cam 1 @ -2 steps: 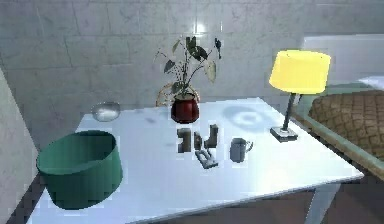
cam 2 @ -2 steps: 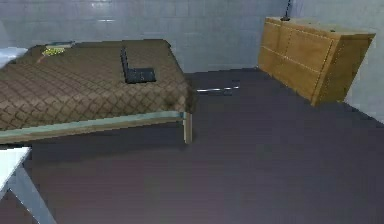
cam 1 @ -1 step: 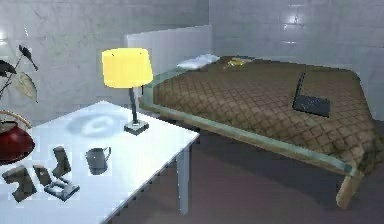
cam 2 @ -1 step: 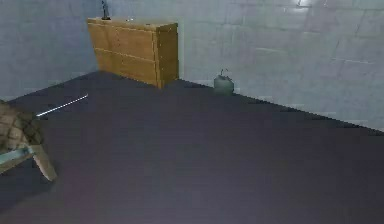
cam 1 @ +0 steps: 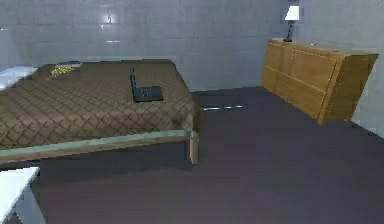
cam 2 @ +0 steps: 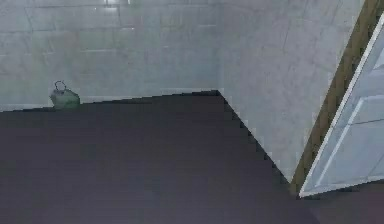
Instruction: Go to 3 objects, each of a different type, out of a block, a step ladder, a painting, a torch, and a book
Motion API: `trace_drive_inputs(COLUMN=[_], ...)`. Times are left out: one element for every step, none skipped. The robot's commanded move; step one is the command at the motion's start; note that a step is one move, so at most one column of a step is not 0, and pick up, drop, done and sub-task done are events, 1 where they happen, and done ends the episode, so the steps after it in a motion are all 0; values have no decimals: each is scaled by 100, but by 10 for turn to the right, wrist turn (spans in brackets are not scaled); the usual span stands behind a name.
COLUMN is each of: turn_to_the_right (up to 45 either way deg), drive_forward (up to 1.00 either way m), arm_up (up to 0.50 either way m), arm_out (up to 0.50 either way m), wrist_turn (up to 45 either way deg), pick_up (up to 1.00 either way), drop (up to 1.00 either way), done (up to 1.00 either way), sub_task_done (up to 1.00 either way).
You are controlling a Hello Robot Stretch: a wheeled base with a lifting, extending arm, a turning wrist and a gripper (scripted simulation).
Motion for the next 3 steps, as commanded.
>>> trace_drive_inputs(turn_to_the_right=[450,300,0], drive_forward=[0,0,100], arm_up=[0,0,0], arm_out=[0,0,0], wrist_turn=[0,0,0], pick_up=[0,0,0], drop=[0,0,0], done=[0,0,0], sub_task_done=[0,0,0])
